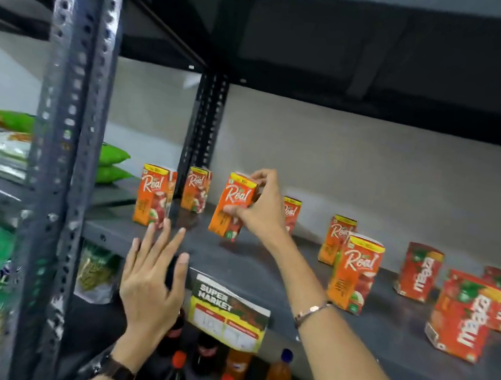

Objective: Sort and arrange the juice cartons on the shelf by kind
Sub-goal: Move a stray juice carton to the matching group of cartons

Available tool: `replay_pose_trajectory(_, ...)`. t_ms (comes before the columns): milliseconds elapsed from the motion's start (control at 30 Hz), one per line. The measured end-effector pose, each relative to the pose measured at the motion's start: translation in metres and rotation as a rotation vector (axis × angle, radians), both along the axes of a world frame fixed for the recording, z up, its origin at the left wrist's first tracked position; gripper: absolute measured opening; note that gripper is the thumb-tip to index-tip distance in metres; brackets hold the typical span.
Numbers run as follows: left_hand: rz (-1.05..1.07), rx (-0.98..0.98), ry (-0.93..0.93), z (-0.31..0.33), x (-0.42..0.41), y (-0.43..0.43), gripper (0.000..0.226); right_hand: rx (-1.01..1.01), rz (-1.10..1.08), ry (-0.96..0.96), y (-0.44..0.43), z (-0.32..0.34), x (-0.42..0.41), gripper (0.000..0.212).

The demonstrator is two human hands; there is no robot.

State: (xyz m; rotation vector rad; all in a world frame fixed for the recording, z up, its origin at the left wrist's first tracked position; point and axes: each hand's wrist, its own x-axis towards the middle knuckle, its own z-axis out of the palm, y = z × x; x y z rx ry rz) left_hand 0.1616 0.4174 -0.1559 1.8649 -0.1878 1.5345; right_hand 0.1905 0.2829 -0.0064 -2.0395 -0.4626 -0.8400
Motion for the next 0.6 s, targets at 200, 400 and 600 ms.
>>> replay_pose_trajectory(200,0.022,-0.005,-0.053,-0.006,0.013,-0.001,0.043,-0.155,-0.038,0.106,0.001,-0.014,0.023,0.072)
replay_pose_trajectory(400,-0.013,-0.010,-0.036,-0.004,0.010,-0.001,0.046,-0.210,-0.031,0.148,0.000,-0.017,0.019,0.091)
replay_pose_trajectory(600,-0.227,-0.259,-0.126,0.017,-0.022,-0.025,0.053,-0.127,0.024,-0.010,-0.026,-0.001,-0.029,0.089)
